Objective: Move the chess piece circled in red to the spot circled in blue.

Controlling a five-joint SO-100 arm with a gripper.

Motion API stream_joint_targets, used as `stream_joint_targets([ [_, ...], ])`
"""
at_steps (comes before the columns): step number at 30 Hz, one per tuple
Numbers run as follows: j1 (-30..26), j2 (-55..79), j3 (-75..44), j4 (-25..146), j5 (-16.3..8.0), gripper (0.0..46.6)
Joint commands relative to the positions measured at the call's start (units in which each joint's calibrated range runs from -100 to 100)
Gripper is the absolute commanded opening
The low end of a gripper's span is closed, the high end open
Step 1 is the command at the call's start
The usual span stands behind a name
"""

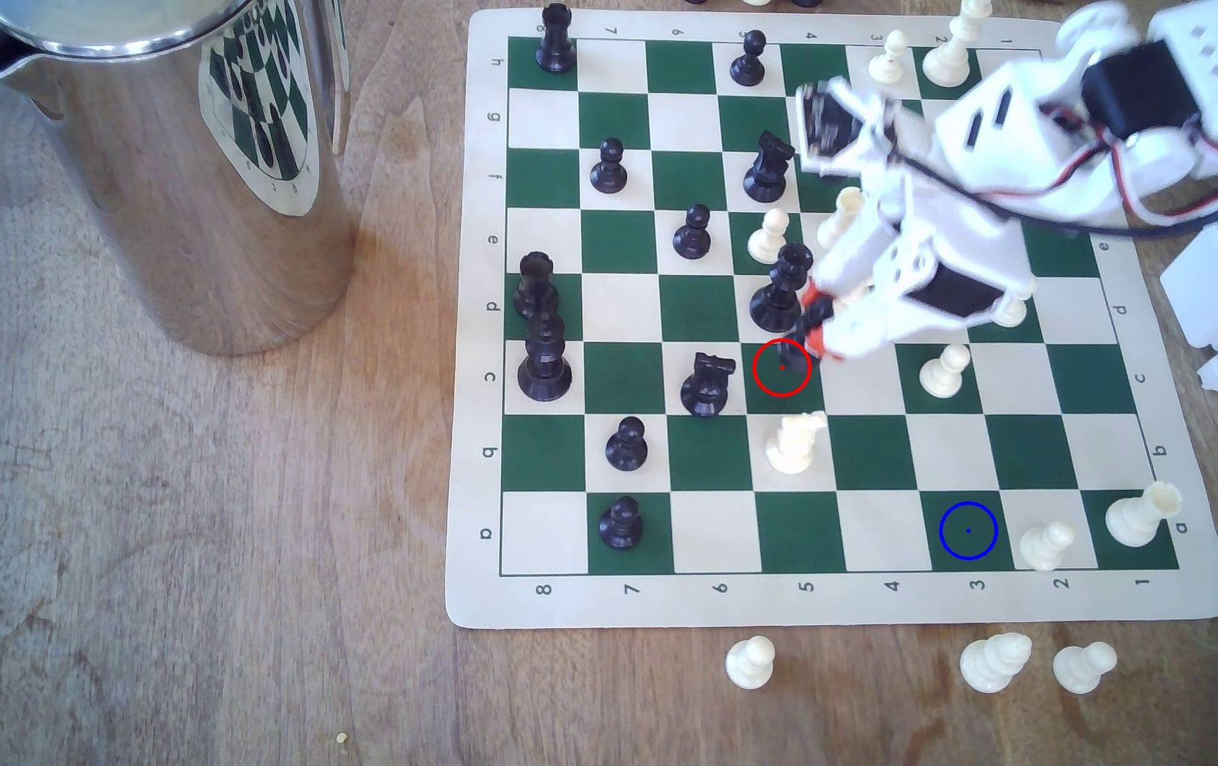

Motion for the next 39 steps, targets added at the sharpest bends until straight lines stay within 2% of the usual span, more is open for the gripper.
stream_joint_targets([
  [1,-0.4,-8.0,-9.4,5.4,0.1,0.3],
  [9,-2.6,-17.7,-11.0,14.6,-0.8,0.3],
  [18,-6.2,-21.7,-12.9,21.0,-2.2,0.3],
  [25,-13.4,-20.3,-11.7,22.3,-3.8,0.3],
  [27,-17.2,-18.1,-9.9,21.9,-4.0,0.3],
  [39,-21.0,-13.1,0.3,12.8,-4.9,0.3],
])
